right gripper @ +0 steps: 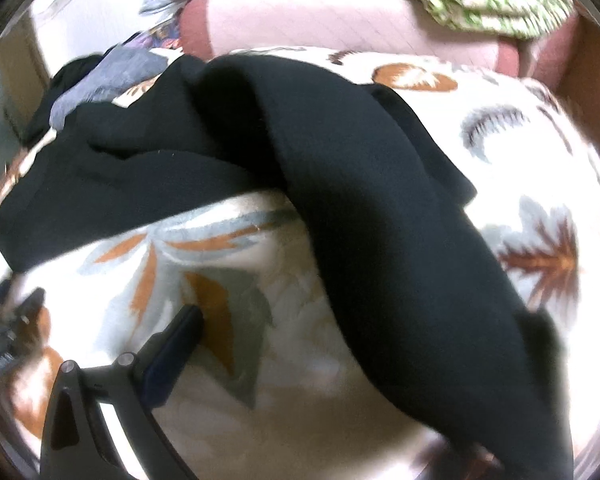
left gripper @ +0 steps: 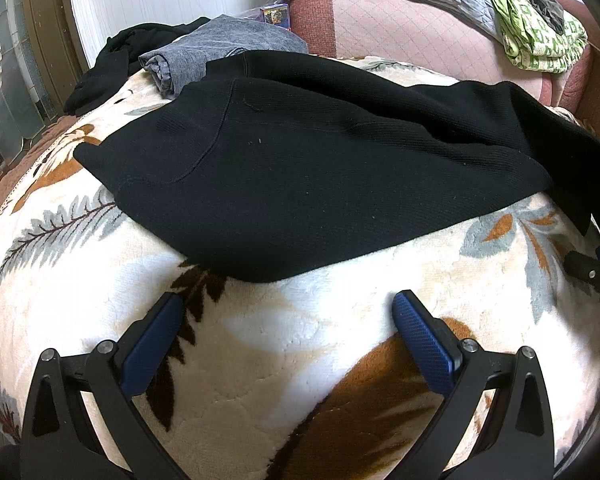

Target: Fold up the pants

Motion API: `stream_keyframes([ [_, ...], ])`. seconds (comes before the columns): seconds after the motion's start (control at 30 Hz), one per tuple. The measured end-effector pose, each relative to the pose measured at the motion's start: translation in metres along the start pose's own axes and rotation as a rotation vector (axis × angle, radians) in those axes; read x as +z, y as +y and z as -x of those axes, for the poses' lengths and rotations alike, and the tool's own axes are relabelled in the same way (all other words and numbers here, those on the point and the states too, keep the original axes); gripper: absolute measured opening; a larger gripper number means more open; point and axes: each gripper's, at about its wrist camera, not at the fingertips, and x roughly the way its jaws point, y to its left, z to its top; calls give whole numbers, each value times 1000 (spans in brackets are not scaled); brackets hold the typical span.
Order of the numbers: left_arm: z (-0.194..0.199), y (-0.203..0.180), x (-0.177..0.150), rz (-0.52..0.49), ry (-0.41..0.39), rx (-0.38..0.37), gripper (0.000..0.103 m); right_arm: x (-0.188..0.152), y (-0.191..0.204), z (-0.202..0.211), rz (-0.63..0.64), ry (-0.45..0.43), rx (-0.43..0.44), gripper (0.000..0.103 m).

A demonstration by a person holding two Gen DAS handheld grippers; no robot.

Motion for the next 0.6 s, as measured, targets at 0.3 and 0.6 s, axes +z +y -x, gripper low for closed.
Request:
stream_keyframes([
  [0.3, 9, 7, 9, 11, 89, -64, 103, -1, 22, 15, 9, -1, 231, 101],
  [0.6, 13, 67, 31, 210, 53, -102, 103, 24, 17, -4, -91, 3, 355, 89],
])
